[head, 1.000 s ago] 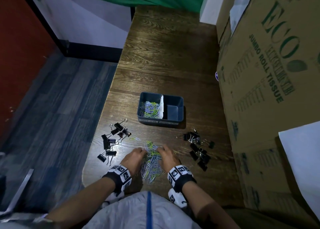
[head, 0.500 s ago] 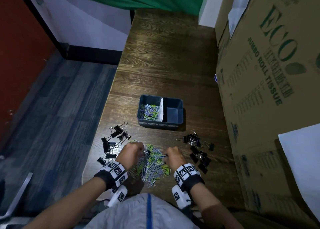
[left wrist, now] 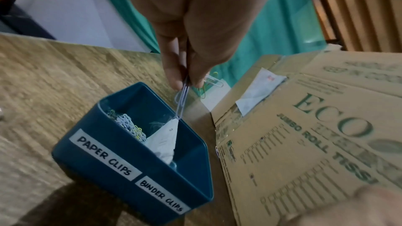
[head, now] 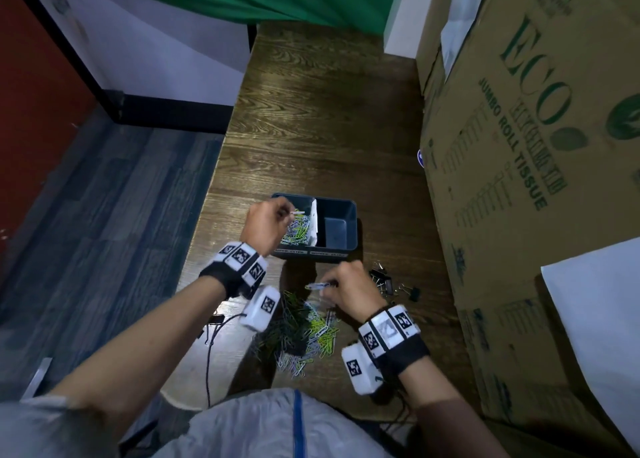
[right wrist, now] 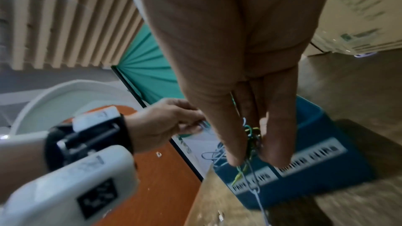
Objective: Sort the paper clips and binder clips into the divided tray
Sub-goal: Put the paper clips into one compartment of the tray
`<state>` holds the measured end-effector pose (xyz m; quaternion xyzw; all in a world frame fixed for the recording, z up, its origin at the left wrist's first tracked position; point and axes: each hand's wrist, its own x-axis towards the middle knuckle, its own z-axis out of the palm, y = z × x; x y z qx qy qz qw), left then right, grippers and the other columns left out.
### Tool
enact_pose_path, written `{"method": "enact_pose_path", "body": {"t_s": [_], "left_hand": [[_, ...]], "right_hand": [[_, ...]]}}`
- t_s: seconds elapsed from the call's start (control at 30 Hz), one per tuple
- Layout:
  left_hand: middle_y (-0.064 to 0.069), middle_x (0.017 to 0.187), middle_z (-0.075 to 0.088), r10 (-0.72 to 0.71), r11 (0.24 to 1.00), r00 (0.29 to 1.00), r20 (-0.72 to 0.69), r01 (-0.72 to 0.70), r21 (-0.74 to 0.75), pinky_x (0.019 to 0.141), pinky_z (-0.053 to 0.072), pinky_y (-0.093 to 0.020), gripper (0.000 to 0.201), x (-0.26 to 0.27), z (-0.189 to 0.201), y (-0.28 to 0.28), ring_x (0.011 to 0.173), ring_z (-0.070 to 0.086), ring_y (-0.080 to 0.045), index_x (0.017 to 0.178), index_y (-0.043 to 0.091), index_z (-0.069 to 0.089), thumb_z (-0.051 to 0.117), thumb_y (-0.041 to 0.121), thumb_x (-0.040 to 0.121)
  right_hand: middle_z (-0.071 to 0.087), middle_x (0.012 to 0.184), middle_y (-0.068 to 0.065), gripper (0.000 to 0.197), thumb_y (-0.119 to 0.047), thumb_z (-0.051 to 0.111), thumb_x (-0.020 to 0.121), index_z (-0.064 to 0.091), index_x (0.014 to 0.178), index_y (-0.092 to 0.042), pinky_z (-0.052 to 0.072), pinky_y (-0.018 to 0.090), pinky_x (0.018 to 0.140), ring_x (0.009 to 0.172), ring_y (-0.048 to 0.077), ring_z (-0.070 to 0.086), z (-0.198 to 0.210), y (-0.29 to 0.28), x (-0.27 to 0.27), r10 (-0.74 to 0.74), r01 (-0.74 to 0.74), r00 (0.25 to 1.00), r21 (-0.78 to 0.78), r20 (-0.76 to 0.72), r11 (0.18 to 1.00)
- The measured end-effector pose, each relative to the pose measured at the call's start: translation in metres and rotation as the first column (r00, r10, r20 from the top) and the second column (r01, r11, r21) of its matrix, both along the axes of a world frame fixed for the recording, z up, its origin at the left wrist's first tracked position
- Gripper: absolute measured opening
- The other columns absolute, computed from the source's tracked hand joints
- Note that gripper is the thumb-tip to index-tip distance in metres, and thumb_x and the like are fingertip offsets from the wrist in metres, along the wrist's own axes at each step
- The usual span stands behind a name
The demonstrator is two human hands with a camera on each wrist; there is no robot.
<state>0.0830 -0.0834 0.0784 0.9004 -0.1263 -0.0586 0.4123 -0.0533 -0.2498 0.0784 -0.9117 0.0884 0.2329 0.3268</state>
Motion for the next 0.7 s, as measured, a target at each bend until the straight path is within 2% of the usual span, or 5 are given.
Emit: {"method": "enact_pose_path", "body": {"t_s": [0.17,0.33,0.5,0.63,0.7], "left_hand": [[-0.001,0.093,0.071,0.061,0.996,0.996,-0.068,-0.065,-0.058,0.081,0.054,-0.029,0.017,0.000,-0.017,0.006,0.082,0.064,-0.012,0.105,0.014,0.069,0.067,0.016,0.088],[-0.005,0.102,0.068,-0.013,0.960,0.995,-0.098,0.040,0.278,0.079,0.054,-0.033,0.019,-0.049,-0.071,0.041,0.090,0.064,-0.021,0.104,0.020,0.065,0.063,0.013,0.087],[-0.016,0.153,0.016,-0.106,0.816,0.914,-0.391,0.305,0.491,0.109,0.036,-0.045,0.067,-0.105,-0.110,0.056,0.138,0.027,-0.033,0.145,0.013,0.026,0.057,0.041,0.092],[-0.012,0.159,-0.014,-0.176,0.731,0.871,-0.458,0.427,0.532,0.117,0.017,-0.046,0.083,-0.126,-0.125,0.056,0.147,-0.007,-0.030,0.153,0.016,-0.002,0.030,0.064,0.093],[-0.012,0.157,-0.018,-0.241,0.717,0.860,-0.451,0.470,0.514,0.119,0.013,-0.046,0.099,-0.132,-0.128,0.057,0.146,-0.011,-0.030,0.152,0.017,-0.005,0.004,0.081,0.077]], "right_hand": [[0.070,0.092,0.002,0.014,-0.024,0.075,0.087,0.077,0.098,-0.015,0.044,0.021,0.070,0.084,0.012,0.060,0.047,-0.001,0.038,0.010,-0.003,0.983,-0.034,0.186,0.999],[0.071,0.088,0.009,0.014,-0.019,0.075,0.088,0.079,0.096,-0.008,0.046,0.027,0.073,0.085,0.022,0.066,0.062,0.010,0.085,-0.030,0.045,0.963,-0.049,0.266,0.998],[0.071,0.115,0.014,0.035,-0.018,0.078,0.085,0.072,0.118,-0.011,0.053,0.036,0.095,0.108,0.028,0.065,0.046,0.025,0.108,-0.055,0.077,0.961,-0.071,0.272,0.994],[0.071,0.113,0.011,0.035,-0.019,0.076,0.086,0.070,0.120,-0.016,0.055,0.036,0.089,0.101,0.027,0.067,0.020,0.027,0.084,-0.037,0.064,0.965,-0.098,0.259,0.993],[0.072,0.107,0.010,0.027,-0.015,0.074,0.087,0.071,0.114,-0.015,0.058,0.031,0.082,0.091,0.023,0.069,-0.002,0.026,0.059,-0.008,0.027,0.976,-0.088,0.216,0.996]]}}
